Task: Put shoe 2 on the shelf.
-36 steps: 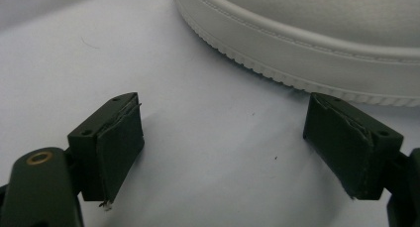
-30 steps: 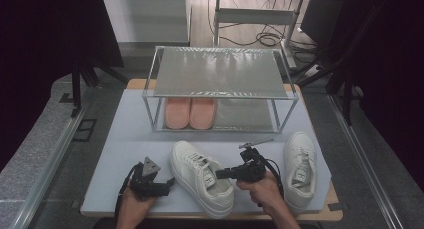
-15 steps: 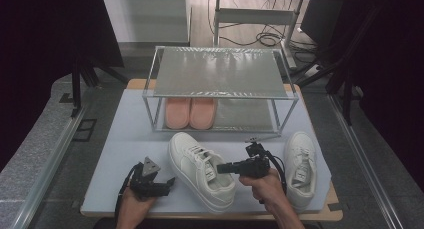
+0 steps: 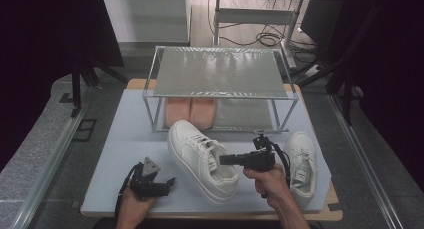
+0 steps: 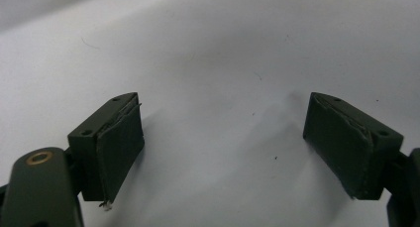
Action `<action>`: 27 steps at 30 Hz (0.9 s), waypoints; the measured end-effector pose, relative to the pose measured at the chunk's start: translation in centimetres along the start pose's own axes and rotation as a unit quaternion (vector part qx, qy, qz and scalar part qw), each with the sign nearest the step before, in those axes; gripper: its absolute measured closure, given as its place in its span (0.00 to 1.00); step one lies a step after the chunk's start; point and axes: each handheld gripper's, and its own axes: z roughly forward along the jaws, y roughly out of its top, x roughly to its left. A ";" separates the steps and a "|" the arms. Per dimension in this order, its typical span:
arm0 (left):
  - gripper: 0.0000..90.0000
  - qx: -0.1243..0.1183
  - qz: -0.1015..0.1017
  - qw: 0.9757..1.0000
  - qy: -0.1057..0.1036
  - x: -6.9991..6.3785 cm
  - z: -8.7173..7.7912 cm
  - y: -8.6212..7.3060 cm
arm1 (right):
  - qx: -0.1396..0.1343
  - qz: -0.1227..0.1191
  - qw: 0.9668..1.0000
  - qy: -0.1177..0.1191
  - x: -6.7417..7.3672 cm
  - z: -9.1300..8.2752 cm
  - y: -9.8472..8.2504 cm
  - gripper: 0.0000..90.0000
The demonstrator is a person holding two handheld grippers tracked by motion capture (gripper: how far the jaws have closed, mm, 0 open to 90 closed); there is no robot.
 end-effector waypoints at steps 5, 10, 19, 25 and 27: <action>0.17 0.000 0.000 1.000 0.000 0.0 0.0 0.0 | -0.014 0.001 1.000 0.016 0.5 -0.4 0.7 0.90; 0.17 0.000 0.000 1.000 -0.001 0.0 0.0 0.0 | -0.026 0.002 0.999 0.026 1.1 -0.9 1.4 0.90; 0.17 0.002 0.000 1.000 -0.002 0.0 0.0 0.0 | -0.042 0.008 0.998 0.036 1.9 -1.5 2.7 0.90; 0.17 0.001 0.000 1.000 -0.002 0.0 0.0 0.0 | -0.052 0.012 0.998 0.040 2.3 -1.8 3.3 0.90; 0.17 0.001 0.000 1.000 -0.002 0.0 0.0 0.0 | -0.055 0.013 0.998 0.042 2.4 -1.8 3.5 0.90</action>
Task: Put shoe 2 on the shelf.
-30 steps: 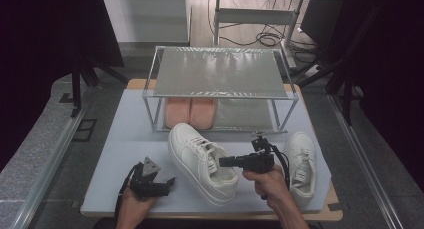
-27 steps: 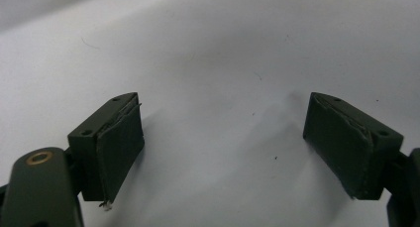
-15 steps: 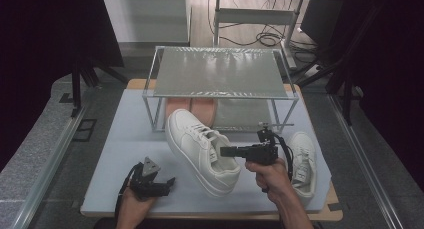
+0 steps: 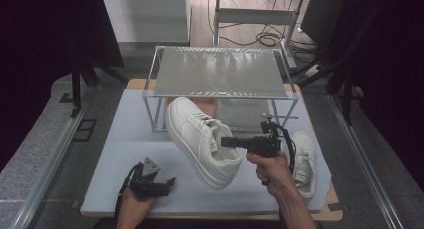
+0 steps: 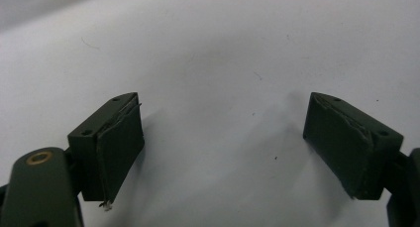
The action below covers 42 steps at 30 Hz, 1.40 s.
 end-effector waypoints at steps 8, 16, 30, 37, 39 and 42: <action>0.17 -0.002 -0.003 1.000 0.000 0.0 0.0 0.0 | -0.023 -0.001 1.000 0.004 0.9 0.1 1.5 0.90; 0.17 -0.002 -0.003 1.000 0.000 0.0 0.0 0.0 | -0.054 0.000 0.999 -0.004 1.2 0.6 3.3 0.90; 0.17 0.000 -0.001 1.000 -0.001 0.0 0.0 0.0 | -0.106 0.006 0.993 -0.060 0.4 1.2 6.7 0.90; 0.17 0.000 -0.001 1.000 -0.001 0.0 0.0 0.0 | -0.124 0.013 0.987 -0.099 -0.4 1.7 8.6 0.90; 0.17 0.000 -0.001 1.000 -0.001 0.0 0.0 0.0 | -0.132 0.018 0.985 -0.109 -0.6 1.8 9.1 0.90; 0.17 0.000 -0.002 1.000 -0.001 0.0 0.0 0.0 | -0.141 0.024 0.982 -0.122 -0.8 1.9 9.9 0.89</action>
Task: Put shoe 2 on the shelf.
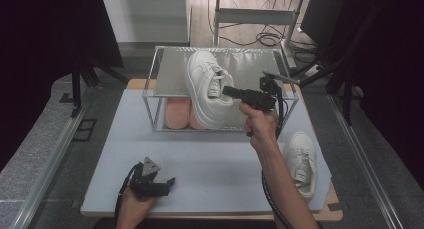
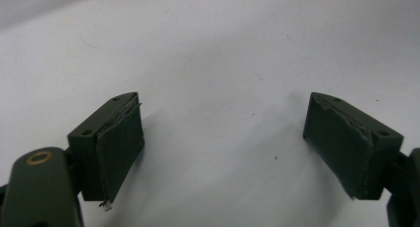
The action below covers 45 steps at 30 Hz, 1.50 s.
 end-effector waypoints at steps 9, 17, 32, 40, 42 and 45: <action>0.17 -0.001 0.000 1.000 0.001 0.0 0.0 0.0 | -0.010 0.010 1.000 -0.027 -0.5 1.6 1.1 0.86; 0.18 -0.001 0.000 1.000 0.000 -0.1 0.0 0.0 | -0.022 0.003 0.999 -0.030 0.1 2.5 1.5 0.74; 0.18 -0.001 0.003 1.000 0.001 -0.1 0.0 0.0 | -0.028 -0.023 0.999 -0.016 0.1 1.2 1.9 0.58; 0.18 0.000 0.004 1.000 0.001 -0.1 0.0 0.0 | -0.021 -0.037 0.999 0.013 -0.4 -1.3 1.1 0.61; 0.18 0.000 0.004 1.000 0.001 -0.1 0.0 0.0 | -0.020 -0.045 0.999 0.011 -0.5 -2.0 0.7 0.65; 0.18 0.000 0.004 1.000 0.001 -0.1 0.0 0.0 | -0.018 -0.060 0.998 0.011 -0.4 -3.1 -0.3 0.73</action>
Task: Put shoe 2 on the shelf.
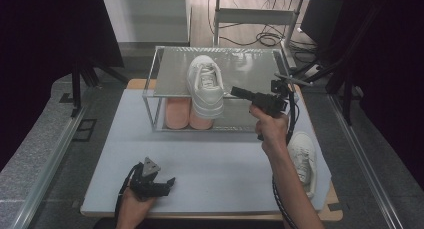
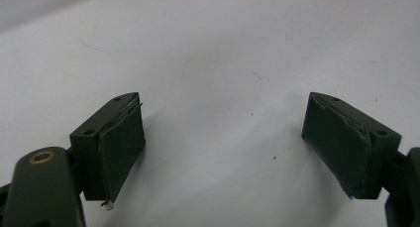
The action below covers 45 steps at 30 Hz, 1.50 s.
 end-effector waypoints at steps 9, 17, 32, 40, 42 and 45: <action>0.18 -0.001 -0.001 1.000 0.000 0.0 0.0 0.0 | 0.021 -0.051 0.998 0.038 2.3 -1.5 -3.4 0.93; 0.18 -0.001 -0.001 1.000 0.000 0.0 0.0 0.0 | 0.071 -0.115 0.990 0.036 4.9 0.3 -6.0 1.00; 0.18 -0.001 0.000 1.000 0.000 0.0 0.0 0.0 | 0.068 -0.085 0.993 0.038 3.6 4.0 -6.1 1.00; 0.18 -0.002 -0.001 1.000 0.000 0.0 0.0 0.0 | 0.068 -0.077 0.994 0.026 3.2 6.2 -5.5 1.00; 0.18 -0.002 0.000 1.000 0.000 0.0 0.0 0.0 | 0.068 -0.075 0.995 0.024 3.1 6.7 -5.3 1.00; 0.18 -0.002 0.000 1.000 0.000 0.0 0.0 0.0 | 0.066 -0.076 0.995 0.015 2.9 7.5 -4.9 1.00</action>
